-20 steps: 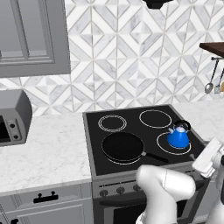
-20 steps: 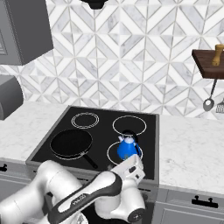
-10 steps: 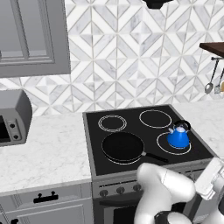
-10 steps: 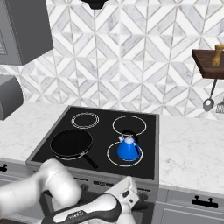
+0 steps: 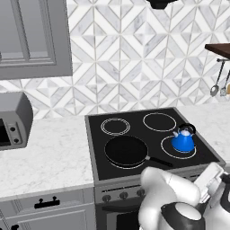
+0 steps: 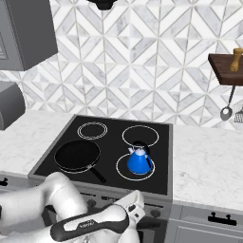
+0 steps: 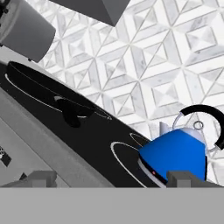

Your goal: Pick the kettle from the counter and place it on a stove burner. Then turn the burner on.

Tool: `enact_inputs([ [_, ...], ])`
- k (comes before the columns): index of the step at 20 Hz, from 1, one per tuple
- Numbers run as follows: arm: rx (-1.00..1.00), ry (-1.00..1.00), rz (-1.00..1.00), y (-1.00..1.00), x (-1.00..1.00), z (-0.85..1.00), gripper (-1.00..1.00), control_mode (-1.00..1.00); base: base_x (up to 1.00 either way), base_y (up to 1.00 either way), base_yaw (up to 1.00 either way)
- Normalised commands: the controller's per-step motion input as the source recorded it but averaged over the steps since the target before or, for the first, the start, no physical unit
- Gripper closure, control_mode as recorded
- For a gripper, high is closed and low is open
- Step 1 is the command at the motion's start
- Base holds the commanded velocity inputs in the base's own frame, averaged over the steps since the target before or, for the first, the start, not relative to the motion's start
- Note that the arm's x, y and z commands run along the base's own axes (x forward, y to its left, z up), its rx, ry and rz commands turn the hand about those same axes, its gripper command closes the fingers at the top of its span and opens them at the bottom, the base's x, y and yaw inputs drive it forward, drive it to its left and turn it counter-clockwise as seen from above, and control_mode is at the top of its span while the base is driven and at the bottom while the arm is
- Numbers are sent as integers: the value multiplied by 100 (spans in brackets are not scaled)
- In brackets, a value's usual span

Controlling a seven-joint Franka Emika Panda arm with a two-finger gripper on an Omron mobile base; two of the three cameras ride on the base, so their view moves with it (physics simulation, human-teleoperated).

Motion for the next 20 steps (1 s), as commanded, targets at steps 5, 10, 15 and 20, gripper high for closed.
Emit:
enact_inputs([
  [5, 8, 16, 8, -13, 65, 7, -100, -100, 0, 0, 0],
  [10, 1, 12, 10, 0, 35, 0, -100, -100, 0, 0, 0],
  [15, 0, 6, 8, 0, 5, -6, -100, 100, -2, 0, 2],
  [20, 0, 0, 0, 0, 0, 0, -100, 100, -32, 0, 9],
])
